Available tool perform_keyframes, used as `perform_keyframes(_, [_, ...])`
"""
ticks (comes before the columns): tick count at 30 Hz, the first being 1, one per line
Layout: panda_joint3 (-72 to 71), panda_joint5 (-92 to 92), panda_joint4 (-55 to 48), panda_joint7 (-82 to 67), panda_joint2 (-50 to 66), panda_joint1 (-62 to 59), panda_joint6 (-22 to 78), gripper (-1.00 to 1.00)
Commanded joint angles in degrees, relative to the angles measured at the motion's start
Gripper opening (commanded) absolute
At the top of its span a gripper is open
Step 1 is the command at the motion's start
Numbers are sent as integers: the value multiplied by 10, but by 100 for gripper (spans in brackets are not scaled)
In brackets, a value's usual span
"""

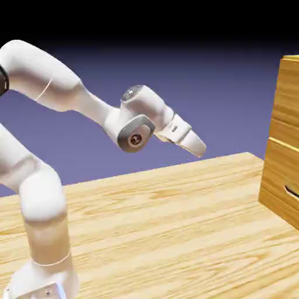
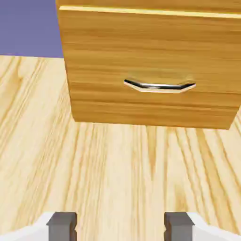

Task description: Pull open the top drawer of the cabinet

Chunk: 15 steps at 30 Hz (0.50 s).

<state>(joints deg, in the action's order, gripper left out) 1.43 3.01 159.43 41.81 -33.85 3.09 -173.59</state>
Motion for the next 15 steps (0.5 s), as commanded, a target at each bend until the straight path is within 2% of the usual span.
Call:
perform_keyframes(1, [12, 25, -13, -5, -10, 20, 3, 0])
perform_keyframes(15, [177, 374, -195, -80, -148, 299, 52, 0])
